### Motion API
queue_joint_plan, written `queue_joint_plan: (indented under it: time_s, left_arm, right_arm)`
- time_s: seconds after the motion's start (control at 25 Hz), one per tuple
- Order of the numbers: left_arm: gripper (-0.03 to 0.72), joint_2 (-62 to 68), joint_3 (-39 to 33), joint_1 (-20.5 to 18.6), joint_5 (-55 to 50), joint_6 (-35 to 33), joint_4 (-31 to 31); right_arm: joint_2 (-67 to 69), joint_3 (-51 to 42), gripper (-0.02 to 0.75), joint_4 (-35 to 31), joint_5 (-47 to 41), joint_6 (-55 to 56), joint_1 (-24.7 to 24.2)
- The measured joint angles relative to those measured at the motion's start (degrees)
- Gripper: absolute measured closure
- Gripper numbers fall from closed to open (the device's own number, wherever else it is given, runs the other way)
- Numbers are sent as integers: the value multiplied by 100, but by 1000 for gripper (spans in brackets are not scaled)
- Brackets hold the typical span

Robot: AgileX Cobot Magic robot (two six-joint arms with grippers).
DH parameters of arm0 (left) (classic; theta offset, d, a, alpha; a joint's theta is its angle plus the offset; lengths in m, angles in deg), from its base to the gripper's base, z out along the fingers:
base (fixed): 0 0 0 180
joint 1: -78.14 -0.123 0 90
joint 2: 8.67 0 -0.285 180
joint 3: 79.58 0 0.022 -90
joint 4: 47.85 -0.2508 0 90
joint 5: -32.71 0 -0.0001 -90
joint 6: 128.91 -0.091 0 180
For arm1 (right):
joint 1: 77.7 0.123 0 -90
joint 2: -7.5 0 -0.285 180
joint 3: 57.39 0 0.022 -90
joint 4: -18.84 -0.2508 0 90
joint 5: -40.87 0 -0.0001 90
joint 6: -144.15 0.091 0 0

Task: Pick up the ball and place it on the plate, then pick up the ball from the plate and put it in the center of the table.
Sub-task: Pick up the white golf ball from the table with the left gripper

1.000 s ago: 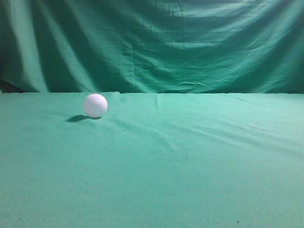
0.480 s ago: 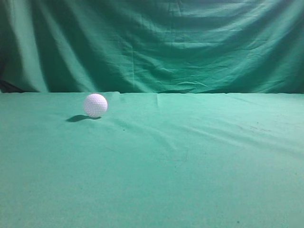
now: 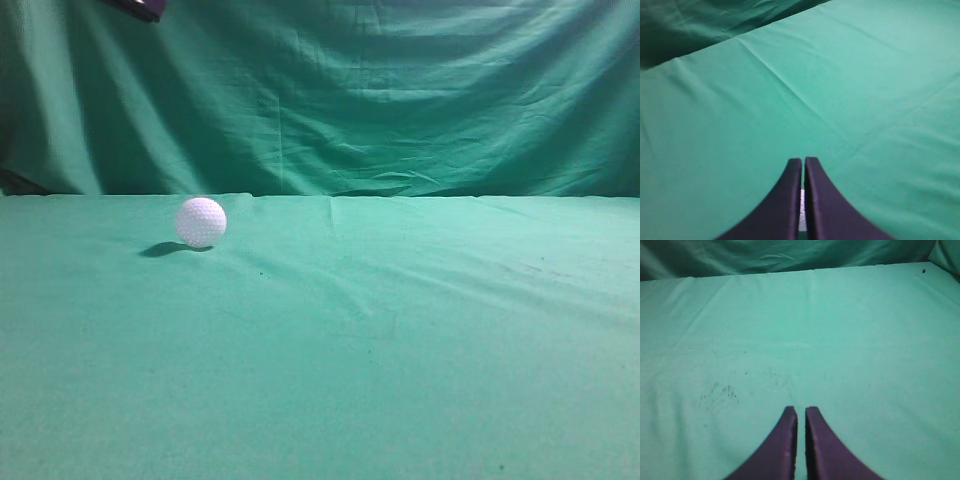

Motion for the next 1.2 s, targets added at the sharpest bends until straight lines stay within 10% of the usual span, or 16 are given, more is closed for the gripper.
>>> queue_joint_plan:
  time_s: [0.24, 0.44, 1.2]
  left_arm:
    - [688, 35, 100, 642, -1349, -3977, 3251]
    - [688, 62, 591, 831, -2793, -5888, 5606]
    - [688, 2384, 3628, 841, -6568, -6242, 6614]
  right_arm:
    - [0, 0, 689, 0, 0, 0, 0]
    - [0, 0, 689, 0, 0, 0, 0]
    - [0, 0, 689, 0, 0, 0, 0]
